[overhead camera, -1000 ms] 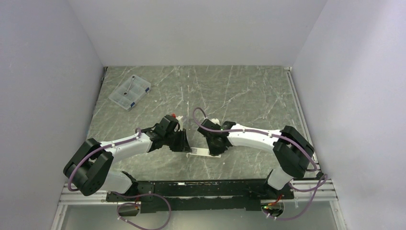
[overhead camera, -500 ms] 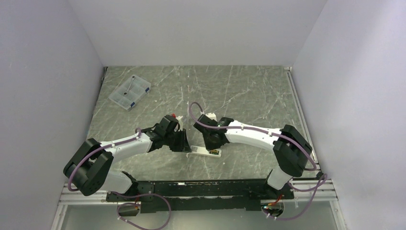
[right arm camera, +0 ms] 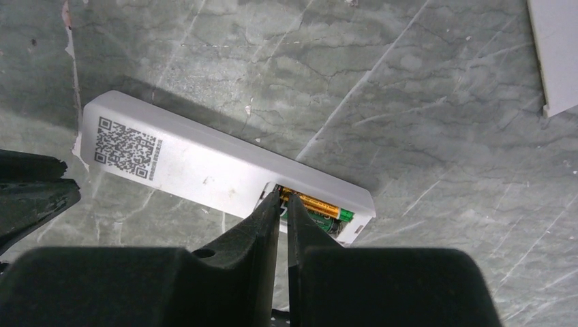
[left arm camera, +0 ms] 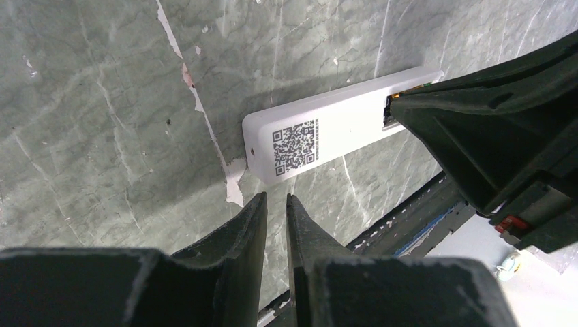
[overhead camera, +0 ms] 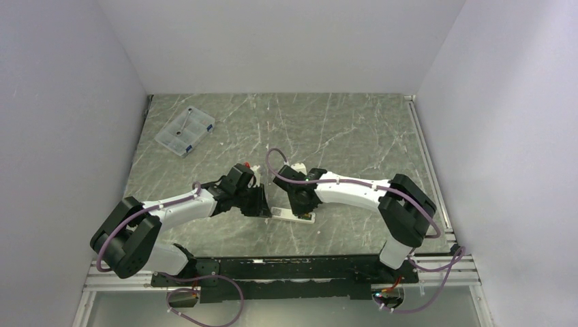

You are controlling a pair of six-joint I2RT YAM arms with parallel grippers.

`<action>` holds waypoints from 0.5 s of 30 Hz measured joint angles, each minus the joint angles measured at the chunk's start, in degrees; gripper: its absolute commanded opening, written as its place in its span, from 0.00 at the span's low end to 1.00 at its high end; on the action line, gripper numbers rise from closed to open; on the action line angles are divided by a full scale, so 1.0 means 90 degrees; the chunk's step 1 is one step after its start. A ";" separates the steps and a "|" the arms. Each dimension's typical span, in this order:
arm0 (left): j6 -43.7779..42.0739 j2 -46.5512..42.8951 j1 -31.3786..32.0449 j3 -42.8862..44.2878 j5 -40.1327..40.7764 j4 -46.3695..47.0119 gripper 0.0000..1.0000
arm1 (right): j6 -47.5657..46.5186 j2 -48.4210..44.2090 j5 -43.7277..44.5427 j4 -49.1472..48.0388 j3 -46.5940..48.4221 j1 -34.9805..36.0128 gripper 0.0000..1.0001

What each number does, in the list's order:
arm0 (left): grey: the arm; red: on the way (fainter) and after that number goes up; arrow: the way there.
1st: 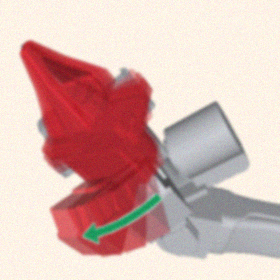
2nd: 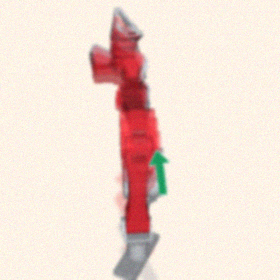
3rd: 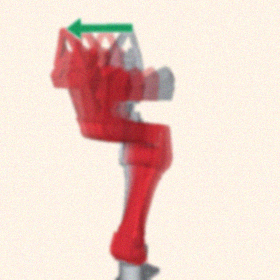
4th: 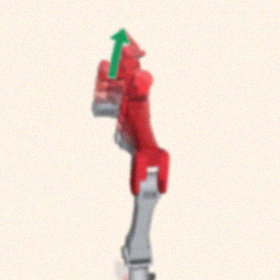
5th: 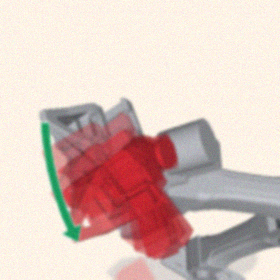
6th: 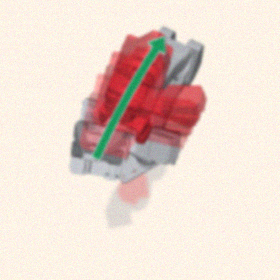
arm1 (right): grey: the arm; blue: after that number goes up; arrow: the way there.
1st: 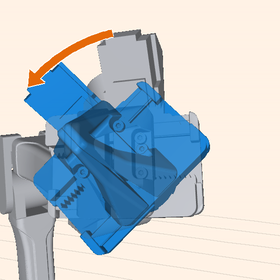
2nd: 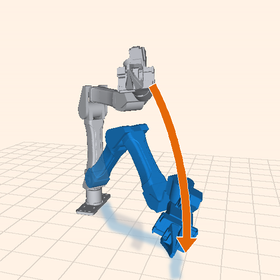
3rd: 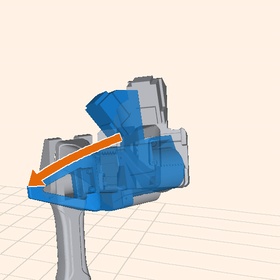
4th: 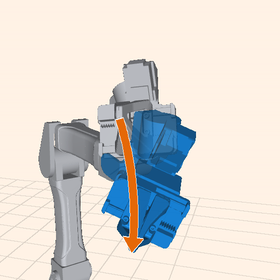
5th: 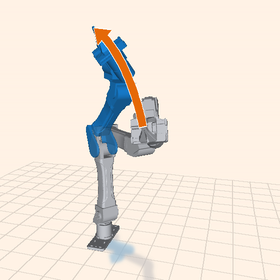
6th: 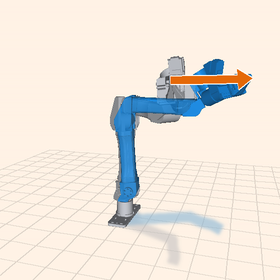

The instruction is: Load the batteries into the remote control

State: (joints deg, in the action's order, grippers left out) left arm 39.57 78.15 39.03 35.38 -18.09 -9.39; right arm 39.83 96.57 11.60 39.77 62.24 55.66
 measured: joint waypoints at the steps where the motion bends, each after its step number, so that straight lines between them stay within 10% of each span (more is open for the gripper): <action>1: 0.0000 0.0000 0.0000 0.0000 0.0000 -0.0005 0.22 | 0.0002 0.0015 -0.0010 -0.0044 -0.0024 0.0000 0.11; 15: 0.0002 0.0000 0.0000 0.0000 0.0000 -0.0010 0.22 | 0.0005 -0.0005 -0.0017 -0.0165 -0.0138 0.0000 0.09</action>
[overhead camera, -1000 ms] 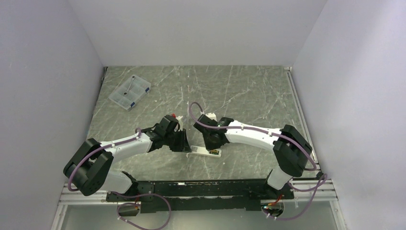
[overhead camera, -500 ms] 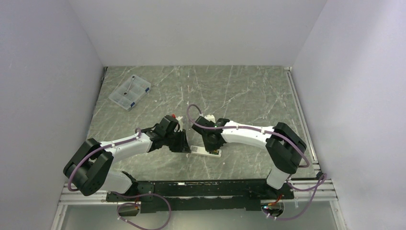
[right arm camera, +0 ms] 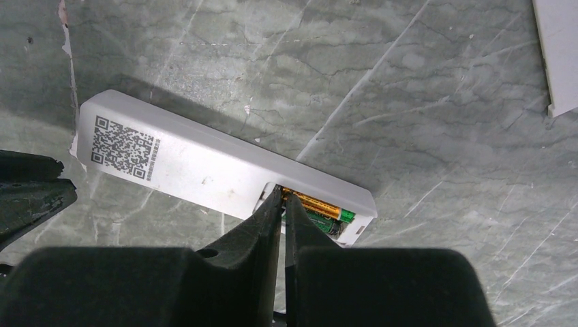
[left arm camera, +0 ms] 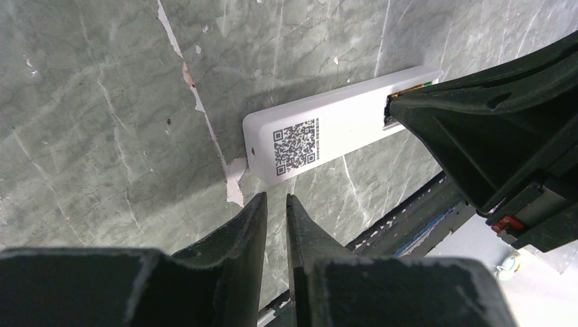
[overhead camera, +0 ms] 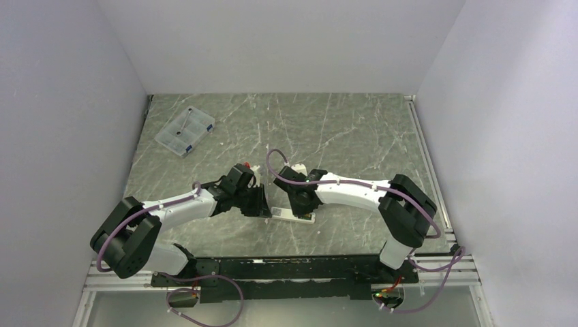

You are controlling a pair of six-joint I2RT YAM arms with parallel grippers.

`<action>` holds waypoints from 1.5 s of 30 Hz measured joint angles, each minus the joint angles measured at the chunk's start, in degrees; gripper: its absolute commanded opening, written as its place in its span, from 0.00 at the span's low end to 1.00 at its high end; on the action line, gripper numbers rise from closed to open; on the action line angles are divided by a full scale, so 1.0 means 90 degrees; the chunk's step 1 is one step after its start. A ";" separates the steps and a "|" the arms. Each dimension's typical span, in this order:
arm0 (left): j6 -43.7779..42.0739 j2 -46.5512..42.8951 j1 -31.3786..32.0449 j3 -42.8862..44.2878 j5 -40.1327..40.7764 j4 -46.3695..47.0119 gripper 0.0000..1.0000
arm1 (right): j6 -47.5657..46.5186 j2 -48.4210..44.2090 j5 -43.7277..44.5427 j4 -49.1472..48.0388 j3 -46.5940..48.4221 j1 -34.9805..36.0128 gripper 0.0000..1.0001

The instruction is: Load the batteries into the remote control

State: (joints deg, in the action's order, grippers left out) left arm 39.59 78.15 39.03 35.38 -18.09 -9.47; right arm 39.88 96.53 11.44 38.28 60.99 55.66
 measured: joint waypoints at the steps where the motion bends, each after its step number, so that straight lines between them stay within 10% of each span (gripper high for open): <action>1: 0.0000 0.0000 0.0002 0.0000 0.0002 0.0000 0.22 | 0.0000 0.0000 0.0005 0.0000 0.0000 0.0000 0.09; 19: -0.0002 0.0000 0.0002 0.0146 0.0138 -0.0248 0.24 | -0.0369 -0.0733 0.0369 0.0243 0.0019 -0.0376 0.31; 45: -0.0163 -0.0736 0.0002 0.0726 0.0340 -0.1234 0.60 | -0.3011 -0.1212 -0.0481 -0.0114 -0.0510 -0.2079 0.72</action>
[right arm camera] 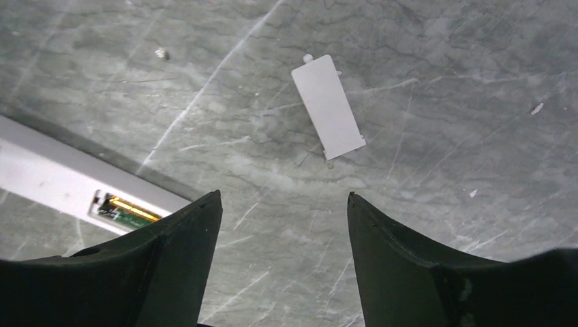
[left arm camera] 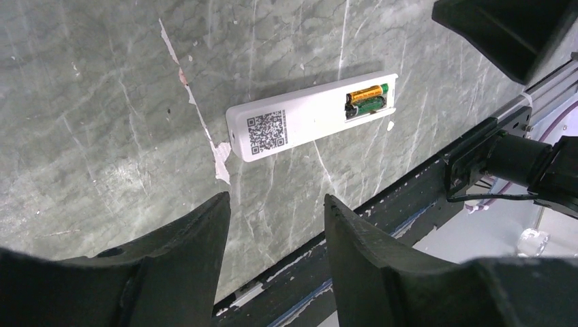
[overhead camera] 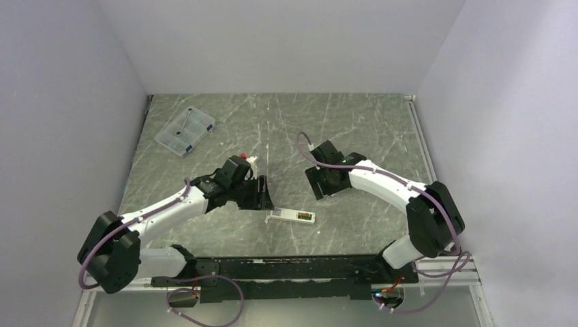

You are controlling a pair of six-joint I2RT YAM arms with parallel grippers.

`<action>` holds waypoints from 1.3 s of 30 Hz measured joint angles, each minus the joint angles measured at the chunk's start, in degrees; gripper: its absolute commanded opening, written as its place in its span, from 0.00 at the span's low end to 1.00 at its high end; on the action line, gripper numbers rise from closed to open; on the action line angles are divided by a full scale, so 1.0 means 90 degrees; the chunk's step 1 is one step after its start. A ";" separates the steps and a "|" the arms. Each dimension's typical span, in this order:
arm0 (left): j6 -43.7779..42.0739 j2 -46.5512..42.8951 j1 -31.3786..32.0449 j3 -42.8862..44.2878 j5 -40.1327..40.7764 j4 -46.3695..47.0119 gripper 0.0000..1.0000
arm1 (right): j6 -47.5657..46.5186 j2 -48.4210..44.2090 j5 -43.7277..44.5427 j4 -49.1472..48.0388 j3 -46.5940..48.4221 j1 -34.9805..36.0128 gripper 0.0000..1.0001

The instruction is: Load the batteries into the remote control

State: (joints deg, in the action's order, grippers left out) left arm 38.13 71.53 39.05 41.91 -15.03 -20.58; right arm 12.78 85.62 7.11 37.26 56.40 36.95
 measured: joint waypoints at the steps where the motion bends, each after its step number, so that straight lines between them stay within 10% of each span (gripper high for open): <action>1: -0.0002 -0.0041 0.0000 0.0002 0.0005 -0.0036 0.61 | -0.0022 0.0070 -0.0032 0.0005 0.0000 -0.0066 0.74; 9: 0.0017 -0.0369 0.0000 0.0002 0.0000 -0.0177 0.79 | -0.0068 0.0481 -0.0211 0.0019 0.0075 -0.0512 0.79; 39: 0.0204 -0.1098 0.0000 -0.0158 -0.0012 -0.0423 0.82 | -0.0095 0.1535 -0.0845 -0.0175 0.0425 -0.1035 0.70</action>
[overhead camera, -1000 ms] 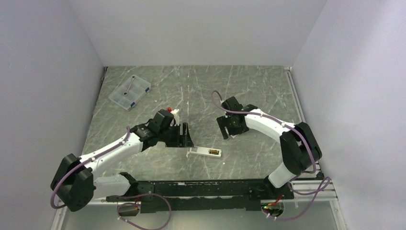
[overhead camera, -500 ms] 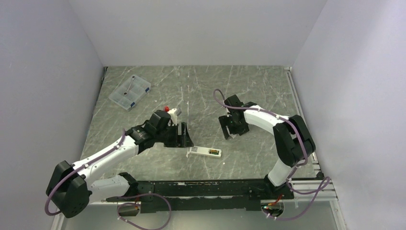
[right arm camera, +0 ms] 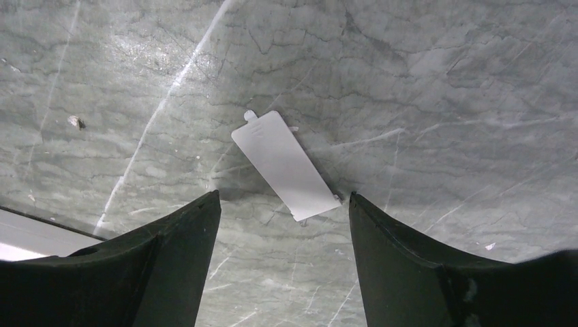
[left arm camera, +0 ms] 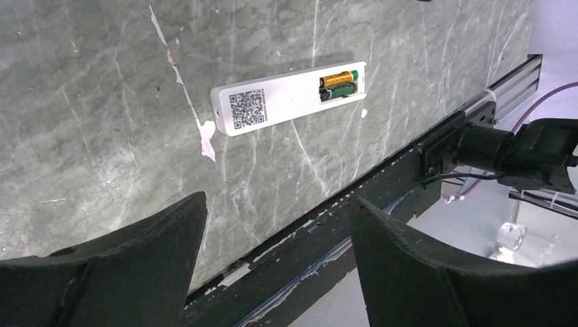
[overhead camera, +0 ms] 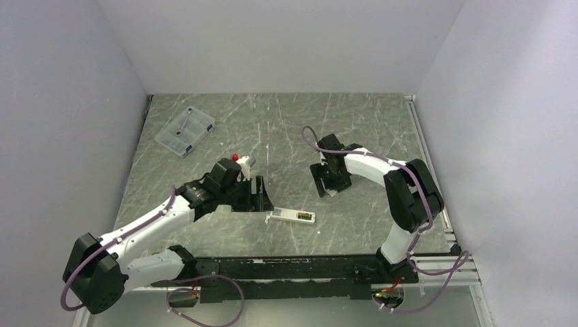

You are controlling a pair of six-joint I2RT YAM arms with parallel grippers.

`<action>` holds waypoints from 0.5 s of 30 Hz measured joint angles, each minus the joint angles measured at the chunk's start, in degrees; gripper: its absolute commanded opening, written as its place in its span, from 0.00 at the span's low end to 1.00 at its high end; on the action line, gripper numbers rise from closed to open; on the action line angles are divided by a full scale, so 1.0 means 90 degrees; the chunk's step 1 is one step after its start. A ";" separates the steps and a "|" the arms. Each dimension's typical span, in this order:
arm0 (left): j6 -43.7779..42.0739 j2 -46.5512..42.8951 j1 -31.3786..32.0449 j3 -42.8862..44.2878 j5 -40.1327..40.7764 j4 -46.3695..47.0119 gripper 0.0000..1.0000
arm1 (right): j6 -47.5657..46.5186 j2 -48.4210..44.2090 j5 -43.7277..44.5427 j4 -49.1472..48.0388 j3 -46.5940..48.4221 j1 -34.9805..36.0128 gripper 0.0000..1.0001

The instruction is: Load the batteries into the remote control

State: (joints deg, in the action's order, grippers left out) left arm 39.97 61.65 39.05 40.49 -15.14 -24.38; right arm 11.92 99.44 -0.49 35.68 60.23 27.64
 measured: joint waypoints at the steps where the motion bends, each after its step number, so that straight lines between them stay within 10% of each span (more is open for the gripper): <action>1: 0.0005 -0.0012 0.0000 0.0000 0.0000 -0.0012 0.82 | 0.0000 0.0000 0.0000 -0.0002 0.0000 -0.0005 0.69; 15: 0.0041 -0.0049 0.0000 -0.0012 0.0002 -0.0032 0.82 | 0.0034 -0.0087 -0.0148 -0.0036 -0.0097 0.0095 0.58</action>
State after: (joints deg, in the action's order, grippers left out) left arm 40.34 61.21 39.05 40.38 -15.11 -24.67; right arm 12.23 98.65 -1.83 35.35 59.35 28.49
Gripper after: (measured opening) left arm 0.817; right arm 0.601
